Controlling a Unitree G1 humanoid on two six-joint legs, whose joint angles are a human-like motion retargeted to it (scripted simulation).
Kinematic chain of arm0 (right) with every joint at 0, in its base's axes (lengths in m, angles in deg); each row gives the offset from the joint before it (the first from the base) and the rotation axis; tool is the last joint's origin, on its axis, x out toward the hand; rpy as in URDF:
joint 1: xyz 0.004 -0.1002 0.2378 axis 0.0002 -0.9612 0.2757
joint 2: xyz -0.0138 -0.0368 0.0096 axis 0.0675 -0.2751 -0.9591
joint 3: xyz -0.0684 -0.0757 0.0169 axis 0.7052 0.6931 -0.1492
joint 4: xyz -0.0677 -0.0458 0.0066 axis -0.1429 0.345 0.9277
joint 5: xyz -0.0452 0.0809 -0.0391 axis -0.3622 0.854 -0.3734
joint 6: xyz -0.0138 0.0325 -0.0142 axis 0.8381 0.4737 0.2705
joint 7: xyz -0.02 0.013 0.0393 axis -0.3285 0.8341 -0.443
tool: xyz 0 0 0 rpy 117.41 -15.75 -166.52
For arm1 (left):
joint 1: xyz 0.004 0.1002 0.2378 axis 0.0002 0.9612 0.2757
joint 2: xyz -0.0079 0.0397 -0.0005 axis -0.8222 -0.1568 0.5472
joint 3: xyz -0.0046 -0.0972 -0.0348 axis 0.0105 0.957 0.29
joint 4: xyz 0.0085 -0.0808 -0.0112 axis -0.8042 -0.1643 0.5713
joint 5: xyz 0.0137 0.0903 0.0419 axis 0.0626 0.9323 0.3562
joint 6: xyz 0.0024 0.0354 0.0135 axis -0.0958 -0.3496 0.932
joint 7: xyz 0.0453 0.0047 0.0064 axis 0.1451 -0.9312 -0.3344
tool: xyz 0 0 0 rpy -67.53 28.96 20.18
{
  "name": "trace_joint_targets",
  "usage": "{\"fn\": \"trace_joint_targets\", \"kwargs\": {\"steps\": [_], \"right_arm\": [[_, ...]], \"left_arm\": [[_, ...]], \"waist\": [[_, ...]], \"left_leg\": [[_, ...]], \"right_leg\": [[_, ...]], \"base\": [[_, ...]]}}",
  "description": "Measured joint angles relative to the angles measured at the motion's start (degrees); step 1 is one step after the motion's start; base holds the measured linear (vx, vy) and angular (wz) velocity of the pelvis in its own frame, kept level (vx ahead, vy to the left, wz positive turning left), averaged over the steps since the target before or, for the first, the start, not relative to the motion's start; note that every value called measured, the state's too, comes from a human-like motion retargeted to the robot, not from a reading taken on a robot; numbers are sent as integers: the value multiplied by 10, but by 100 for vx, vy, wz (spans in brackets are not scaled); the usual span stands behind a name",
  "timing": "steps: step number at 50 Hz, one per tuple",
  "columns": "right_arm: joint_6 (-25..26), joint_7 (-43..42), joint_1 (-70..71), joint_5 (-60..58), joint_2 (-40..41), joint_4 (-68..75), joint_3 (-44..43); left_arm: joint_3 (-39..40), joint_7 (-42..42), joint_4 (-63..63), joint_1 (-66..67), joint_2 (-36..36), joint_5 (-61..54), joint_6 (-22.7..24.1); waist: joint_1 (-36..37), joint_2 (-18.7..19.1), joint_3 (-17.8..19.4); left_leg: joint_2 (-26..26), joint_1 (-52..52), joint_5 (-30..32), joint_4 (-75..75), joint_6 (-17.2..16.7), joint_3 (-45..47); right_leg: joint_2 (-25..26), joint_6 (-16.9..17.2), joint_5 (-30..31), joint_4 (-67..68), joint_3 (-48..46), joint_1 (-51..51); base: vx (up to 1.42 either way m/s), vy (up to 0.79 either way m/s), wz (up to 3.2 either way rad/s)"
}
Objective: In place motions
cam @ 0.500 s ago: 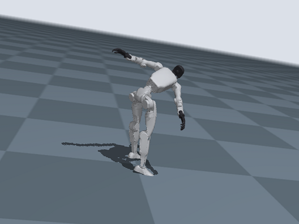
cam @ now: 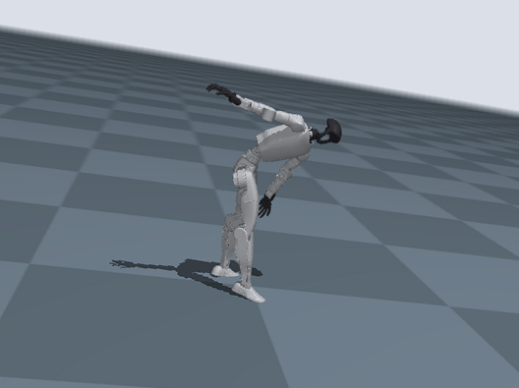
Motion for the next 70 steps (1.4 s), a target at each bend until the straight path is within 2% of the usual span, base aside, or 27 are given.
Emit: {"fn": "trace_joint_targets", "kwargs": {"steps": [3, 5, 8, 10, 12, 14, 15, 18, 28, 34, 37, 40, 43, 45, 47, 50, 53, 55, 58, 63, 65, 67, 70], "right_arm": [[-10, -44, 116, 54, 12, 0, -7], [-37, -59, 173, 112, 39, 0, -2], [-74, -68, 184, 211, 76, 0, 20], [-72, -91, 161, 277, 89, 0, 33], [-76, -137, 123, 351, 92, 0, 26], [-108, -193, 83, 400, 82, 0, 5], [-127, -222, 66, 412, 72, 0, -7], [-134, -281, 43, 390, 40, 0, -17], [-145, -335, 40, 279, -22, 0, 40], [-135, -379, 50, 192, -76, 0, 61], [-132, -365, 72, 155, -125, 0, 73], [-119, -335, 107, 107, -183, 0, 98], [-82, -243, 167, 32, -228, 0, 154], [-21, -169, 204, 7, -247, 0, 193], [6, -112, 225, -16, -264, -4, 224], [-1, -100, 224, -32, -278, -23, 250], [-4, -77, 198, -39, -282, -35, 251], [-8, -52, 178, -39, -280, -44, 241], [-14, -36, 156, -34, -280, -57, 223], [-29, -34, 100, -10, -277, -66, 111], [-39, -25, 91, 12, -271, -73, 68], [-45, -15, 104, 34, -258, -72, 33], [-42, 0, 140, 80, -262, -57, -31]], "left_arm": [[102, 19, -2, 6, 4, -11, 8], [157, 52, 2, 26, -16, -13, 14], [192, 86, 8, 24, -58, -1, 11], [180, 98, 13, 0, -93, 8, 6], [138, 108, 21, -52, -116, 22, 6], [63, 118, 24, -116, -123, 38, 11], [20, 122, 23, -148, -123, 45, 11], [-60, 120, 30, -220, -117, 77, 9], [-148, 72, 47, -292, -90, 67, 22], [-132, -51, 31, -147, -48, 48, 10], [-120, -21, 19, -25, 4, 17, 4], [-141, 1, 9, 120, 80, -29, 17], [-160, -7, -4, 272, 171, -20, 15], [-166, -4, -19, 362, 219, 6, 12], [-170, 3, -35, 437, 243, 27, 8], [-155, 3, -50, 519, 245, 30, 1], [-80, 5, -48, 554, 235, 4, -4], [-27, 14, -50, 564, 223, -21, 10], [11, 8, -66, 565, 205, -48, 3], [15, -1, -88, 496, 180, -52, 2], [22, -9, -91, 463, 189, -50, -3], [48, -13, -93, 426, 195, -50, 11], [37, -30, -111, 335, 182, -80, 36]], "waist": [[-153, 0, 0], [-232, 0, 0], [-296, 0, 0], [-317, 0, 0], [-301, 2, 0], [-276, 18, 0], [-265, 33, 0], [-245, 59, 0], [-178, 120, 0], [-143, 171, 0], [-121, 189, 0], [-90, 204, 0], [-57, 222, 0], [-22, 238, 0], [26, 264, 0], [112, 318, 0], [197, 382, 0], [251, 423, 0], [333, 480, 0], [523, 575, 0], [586, 596, 0], [666, 596, 0], [824, 596, 0]], "left_leg": [[27, -19, -6, 0, -12, 10], [47, -43, -12, -2, -18, 23], [66, -90, -19, 6, -21, 47], [65, -121, -25, 15, -21, 57], [60, -139, -30, 21, -22, 78], [56, -155, -32, 26, -25, 97], [54, -165, -32, 27, -26, 105], [46, -192, -34, 30, -27, 115], [39, -243, -24, 25, -23, 97], [48, -239, -5, 23, -15, 76], [44, -221, 2, 25, -11, 61], [34, -188, 8, 24, -8, 45], [19, -152, 12, 25, -5, 21], [8, -132, 14, 27, -1, 6], [-7, -116, 16, 29, 5, -13], [-32, -105, 19, 34, 16, -51], [-62, -113, 25, 39, 27, -105], [-82, -122, 30, 41, 32, -143], [-117, -136, 42, 34, 39, -185], [-156, -186, 66, 25, 50, -237], [-172, -214, 77, 22, 54, -258], [-181, -248, 92, 14, 58, -258], [-179, -319, 109, 2, 62, -257]], "right_leg": [[34, 5, 17, -10, -16, -33], [61, 9, 25, -17, -23, -66], [88, 8, 35, -22, -17, -124], [90, 6, 41, -23, -8, -159], [90, 4, 46, -24, 8, -184], [86, 5, 50, -26, 16, -207], [85, 5, 51, -26, 18, -219], [82, 5, 52, -26, 27, -252], [75, -5, 45, -26, 31, -292], [65, -24, 29, -24, 15, -259], [50, -22, 21, -24, 2, -221], [29, -17, 13, -23, -16, -168], [2, -9, 4, -22, -38, -107], [-17, -5, -3, -19, -53, -69], [-39, 0, -11, -16, -68, -32], [-76, 8, -24, -12, -96, 16], [-115, 17, -36, -11, -136, 59], [-138, 25, -43, -13, -170, 88], [-170, 35, -47, -15, -219, 118], [-194, 44, -43, -24, -296, 135], [-199, 40, -42, -26, -304, 128], [-202, 32, -36, -29, -297, 100], [-199, 22, -30, -29, -287, 26]], "base": [[-20, 28, -159], [-13, 22, -164], [-12, 25, -141], [-8, 31, -81], [-10, 7, -67], [-11, -1, -44], [-9, 8, -35], [-7, 9, -25], [-1, 4, 10], [3, 0, 75], [5, 7, 107], [6, 3, 119], [7, 19, 137], [5, 26, 138], [5, 21, 152], [1, 12, 180], [-1, 24, 227], [-2, 14, 243], [2, 16, 222], [-9, -17, 163], [0, -19, 151], [0, -39, 109], [-1, -77, 60]]}}
